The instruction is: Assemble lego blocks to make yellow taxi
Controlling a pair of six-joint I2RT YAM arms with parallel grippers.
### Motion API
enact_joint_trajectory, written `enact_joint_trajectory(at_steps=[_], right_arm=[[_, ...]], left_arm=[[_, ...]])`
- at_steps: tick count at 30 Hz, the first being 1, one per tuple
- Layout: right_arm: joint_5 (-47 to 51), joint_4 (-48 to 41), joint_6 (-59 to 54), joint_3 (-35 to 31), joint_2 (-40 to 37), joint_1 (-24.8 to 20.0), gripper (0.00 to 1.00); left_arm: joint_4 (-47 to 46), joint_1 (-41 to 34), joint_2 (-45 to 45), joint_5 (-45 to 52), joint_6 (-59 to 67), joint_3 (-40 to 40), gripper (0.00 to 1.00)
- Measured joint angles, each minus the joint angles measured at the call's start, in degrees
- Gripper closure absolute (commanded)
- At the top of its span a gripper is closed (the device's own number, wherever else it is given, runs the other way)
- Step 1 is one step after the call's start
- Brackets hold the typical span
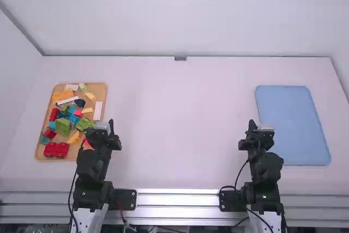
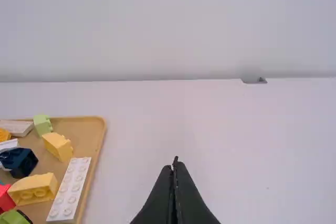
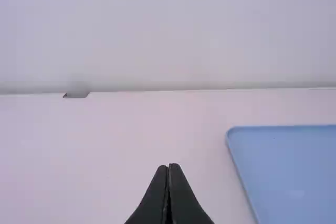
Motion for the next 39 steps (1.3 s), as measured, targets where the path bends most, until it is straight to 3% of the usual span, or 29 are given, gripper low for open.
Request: enact_joint_trajectory(at_steps=[10,15,30,39], right_arm=[[-0.26,-0.28,-0.52,0.17,1.14,0.02,0.95],[-0.9,-2.75,-1.84,3.17,5.31,0.13,0.9],[-3.91,-8.22,-8.07,24.83,26.16,3.04,0.67],[-6.8,-14.71,-14.49,43.12,44.37,7.8,0.48]], left_arm=[[-0.04,0.0,1.09,0.0,0.0,0.02,0.96],[-1.81,0.0,4.61,0.0,0.0,2.43,0.9],[-6.29,-0.26,19.96,-0.04,1.55,17.51,0.67],[-8.61,-0.66,33.64,-2.97,0.74,30.53,0.49]])
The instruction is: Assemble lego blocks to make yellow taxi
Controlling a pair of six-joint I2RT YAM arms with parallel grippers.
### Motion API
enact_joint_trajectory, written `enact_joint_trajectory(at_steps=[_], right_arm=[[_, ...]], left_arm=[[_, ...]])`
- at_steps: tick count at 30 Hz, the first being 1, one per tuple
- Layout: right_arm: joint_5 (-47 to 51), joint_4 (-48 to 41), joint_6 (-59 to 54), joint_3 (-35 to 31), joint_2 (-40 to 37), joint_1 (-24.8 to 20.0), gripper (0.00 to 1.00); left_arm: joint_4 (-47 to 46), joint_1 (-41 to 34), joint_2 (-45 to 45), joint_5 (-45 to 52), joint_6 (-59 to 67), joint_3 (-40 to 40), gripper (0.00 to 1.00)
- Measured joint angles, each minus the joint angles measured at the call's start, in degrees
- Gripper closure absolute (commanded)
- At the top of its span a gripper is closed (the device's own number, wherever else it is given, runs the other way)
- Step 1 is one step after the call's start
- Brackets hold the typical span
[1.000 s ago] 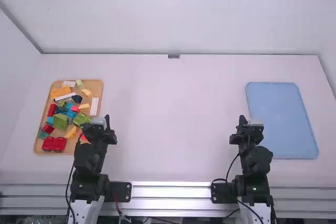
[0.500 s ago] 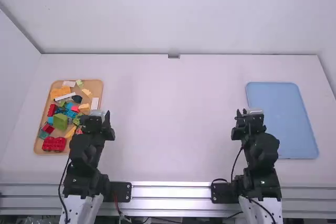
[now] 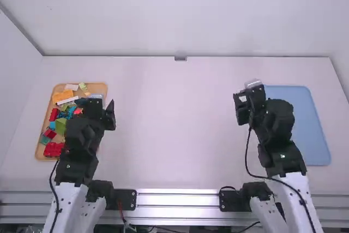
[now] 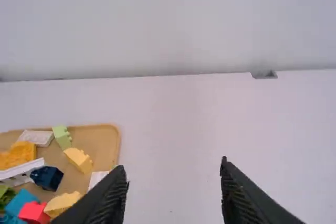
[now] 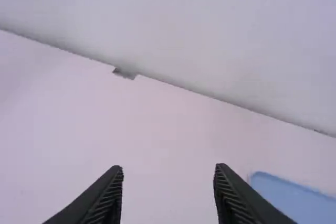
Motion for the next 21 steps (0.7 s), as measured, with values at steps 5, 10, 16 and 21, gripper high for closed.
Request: enact_joint_trajectory(at_steps=[5,10,16,21], right_arm=[[-3.08,-3.85,-3.56,9.01,9.01,3.1,0.39],[-11.04,-6.67,-8.85,15.34,17.31,5.66,0.3],[-18.05,-0.55,-12.76,17.79,28.52,10.19,0.2],[-21.66,-0.61,-15.43,23.5,34.07,14.16,0.12]], left_arm=[[-2.03,-0.07,6.95,-4.66,-4.26,6.51,0.39],[-5.68,-0.11,13.51,-8.85,-7.56,12.52,0.3],[-9.97,0.46,22.34,-11.8,-10.4,21.4,0.19],[-14.91,6.64,28.0,-8.28,-12.31,28.87,0.12]])
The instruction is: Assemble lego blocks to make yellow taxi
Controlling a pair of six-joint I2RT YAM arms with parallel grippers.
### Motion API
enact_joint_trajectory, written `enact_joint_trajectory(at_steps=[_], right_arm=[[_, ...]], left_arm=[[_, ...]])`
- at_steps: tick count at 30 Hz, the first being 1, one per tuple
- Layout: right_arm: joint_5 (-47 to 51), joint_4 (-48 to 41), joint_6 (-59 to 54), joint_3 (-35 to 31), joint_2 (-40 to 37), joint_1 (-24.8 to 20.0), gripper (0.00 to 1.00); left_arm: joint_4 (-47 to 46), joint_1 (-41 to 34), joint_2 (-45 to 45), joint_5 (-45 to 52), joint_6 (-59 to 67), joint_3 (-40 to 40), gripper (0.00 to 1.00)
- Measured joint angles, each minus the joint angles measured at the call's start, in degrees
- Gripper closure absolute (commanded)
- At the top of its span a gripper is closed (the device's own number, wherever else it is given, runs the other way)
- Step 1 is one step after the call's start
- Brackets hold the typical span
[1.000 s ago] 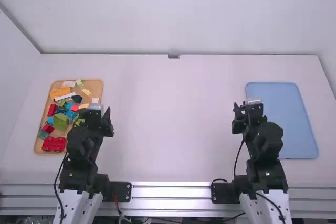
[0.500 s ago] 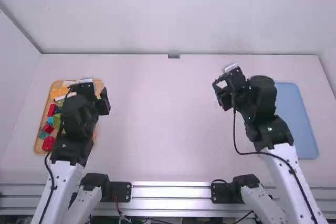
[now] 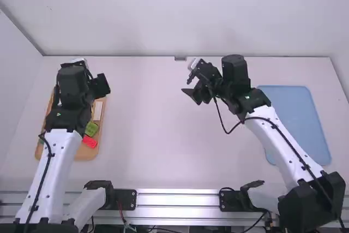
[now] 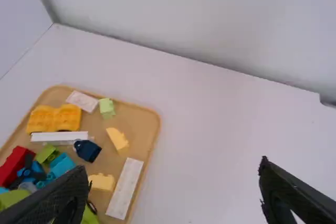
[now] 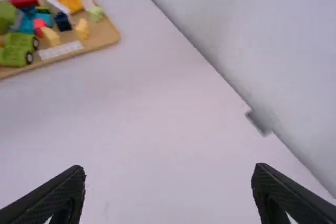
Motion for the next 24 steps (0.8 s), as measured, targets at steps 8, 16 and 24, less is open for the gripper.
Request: enact_joint_trajectory(at_steps=[8,16,24], right_arm=[[-8.79,0.11,-4.52,8.02,8.24,2.45,0.04],[-13.05,-0.39,-6.62,10.84,13.03,4.68,0.01],[-12.92,-0.55,-8.83,11.67,13.2,6.88,0.01]], left_arm=[[-2.99,8.92,6.56,-1.57,-4.57,6.62,0.04],[-4.72,11.54,11.1,-3.78,-3.34,9.79,0.01],[-15.85,11.89,12.13,-12.13,-15.13,9.88,0.01]])
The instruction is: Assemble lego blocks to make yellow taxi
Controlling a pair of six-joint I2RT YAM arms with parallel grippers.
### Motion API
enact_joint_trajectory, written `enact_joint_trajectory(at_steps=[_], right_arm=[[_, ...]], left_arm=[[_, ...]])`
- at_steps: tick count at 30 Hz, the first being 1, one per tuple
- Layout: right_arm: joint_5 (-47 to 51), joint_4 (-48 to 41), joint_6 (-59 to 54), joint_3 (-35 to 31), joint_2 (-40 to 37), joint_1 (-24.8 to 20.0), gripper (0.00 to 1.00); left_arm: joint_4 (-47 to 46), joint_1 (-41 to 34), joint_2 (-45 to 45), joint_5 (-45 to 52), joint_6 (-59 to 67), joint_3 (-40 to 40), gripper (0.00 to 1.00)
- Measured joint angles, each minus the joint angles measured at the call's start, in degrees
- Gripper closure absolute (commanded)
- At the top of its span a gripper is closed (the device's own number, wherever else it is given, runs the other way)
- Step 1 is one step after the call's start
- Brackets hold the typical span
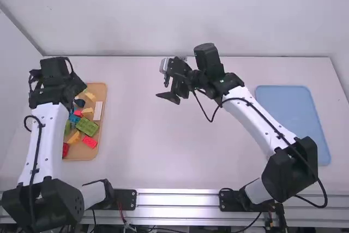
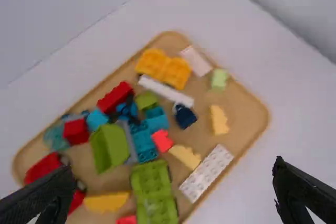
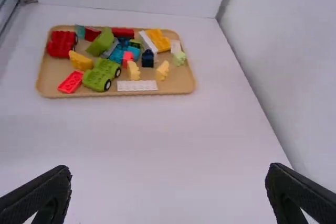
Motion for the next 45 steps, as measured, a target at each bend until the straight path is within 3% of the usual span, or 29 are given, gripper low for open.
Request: enact_joint_trajectory(at_steps=[9,18,25,32,45], right_arm=[[2.67,-0.31,-0.22,0.0,0.0,-0.02,0.01],[2.95,-0.2,-0.33,0.0,0.0,-0.28,0.01],[2.97,-0.22,-1.07,0.0,0.0,-0.31,0.02],[2.97,-1.33,-1.49,0.0,0.0,-0.28,0.01],[5.38,-1.53,-1.66,0.0,0.0,-0.31,0.01]], left_arm=[[-6.43,6.29,-0.55,-3.13,-7.76,0.0,0.01],[-4.15,13.75,-0.55,12.63,1.31,0.0,0.01],[-3.5,9.46,-0.07,21.18,8.44,0.66,0.01],[-11.98,7.67,9.16,21.11,10.27,11.61,0.01],[-27.61,8.52,39.74,18.16,13.81,47.06,0.01]])
